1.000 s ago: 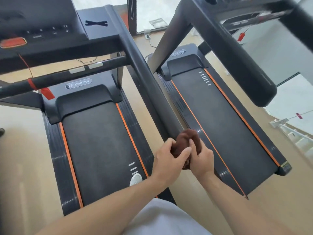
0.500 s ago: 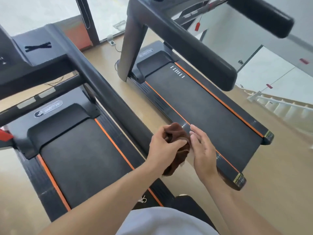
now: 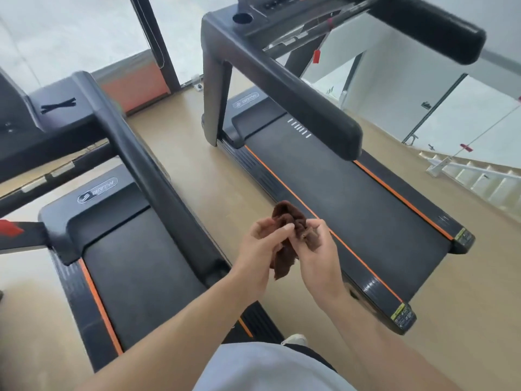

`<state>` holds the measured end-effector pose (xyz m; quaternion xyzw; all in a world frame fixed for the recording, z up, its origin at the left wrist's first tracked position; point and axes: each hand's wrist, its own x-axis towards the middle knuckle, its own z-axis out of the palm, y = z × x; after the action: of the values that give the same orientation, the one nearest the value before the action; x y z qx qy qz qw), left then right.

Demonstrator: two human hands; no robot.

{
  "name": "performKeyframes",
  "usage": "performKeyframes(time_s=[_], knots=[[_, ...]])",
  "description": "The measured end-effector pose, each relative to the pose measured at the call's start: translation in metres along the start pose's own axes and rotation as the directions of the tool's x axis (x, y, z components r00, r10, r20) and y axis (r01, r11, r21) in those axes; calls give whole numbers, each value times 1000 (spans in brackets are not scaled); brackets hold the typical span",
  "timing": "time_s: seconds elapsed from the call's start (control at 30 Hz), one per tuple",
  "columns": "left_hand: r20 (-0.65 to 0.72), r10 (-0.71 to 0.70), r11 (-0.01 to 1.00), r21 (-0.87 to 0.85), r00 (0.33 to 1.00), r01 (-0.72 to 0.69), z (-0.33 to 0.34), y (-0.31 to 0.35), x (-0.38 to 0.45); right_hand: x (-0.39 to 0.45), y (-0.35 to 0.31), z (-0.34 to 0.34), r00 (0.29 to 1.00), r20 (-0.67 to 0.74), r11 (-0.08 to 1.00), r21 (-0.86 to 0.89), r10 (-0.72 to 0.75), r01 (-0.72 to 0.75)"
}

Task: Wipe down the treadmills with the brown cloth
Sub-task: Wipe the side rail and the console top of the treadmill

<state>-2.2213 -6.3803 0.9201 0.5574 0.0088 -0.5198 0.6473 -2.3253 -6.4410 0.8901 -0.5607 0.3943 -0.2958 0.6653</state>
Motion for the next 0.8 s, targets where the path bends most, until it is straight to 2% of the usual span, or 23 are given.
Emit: performKeyframes(time_s=[0.17, 0.27, 0.37, 0.47, 0.53, 0.57, 0.63, 0.7, 0.8], knots=[[-4, 137, 986, 95, 991, -136, 25, -1, 1, 15, -7, -26, 986, 115, 993, -9, 118, -117], [-28, 157, 978, 146, 987, -152, 30, 2, 13, 29, -11, -33, 977, 145, 987, 8, 158, -161], [-130, 214, 953, 243, 968, -178, 29, 5, 38, 51, -19, -40, 990, 3, 989, 47, 141, -141], [-200, 295, 899, 388, 934, -201, 22, 14, 68, 87, -23, -55, 970, -231, 994, -64, 75, -92], [-182, 335, 841, 501, 925, -206, 15, 23, 87, 111, -24, -63, 942, -332, 983, -149, 54, -108], [-171, 340, 827, 522, 925, -208, 13, 28, 95, 119, -28, -64, 929, -367, 977, -184, 36, -111], [-194, 306, 868, 458, 932, -190, 16, 36, 110, 135, -32, -58, 919, -393, 965, -240, 4, -107], [-215, 257, 920, 354, 942, -170, 29, 43, 121, 144, -40, -45, 944, -326, 942, -330, -50, -64], [-218, 296, 932, 278, 930, -232, 56, 52, 139, 152, -49, -21, 1000, -5, 953, -303, -20, 17]])
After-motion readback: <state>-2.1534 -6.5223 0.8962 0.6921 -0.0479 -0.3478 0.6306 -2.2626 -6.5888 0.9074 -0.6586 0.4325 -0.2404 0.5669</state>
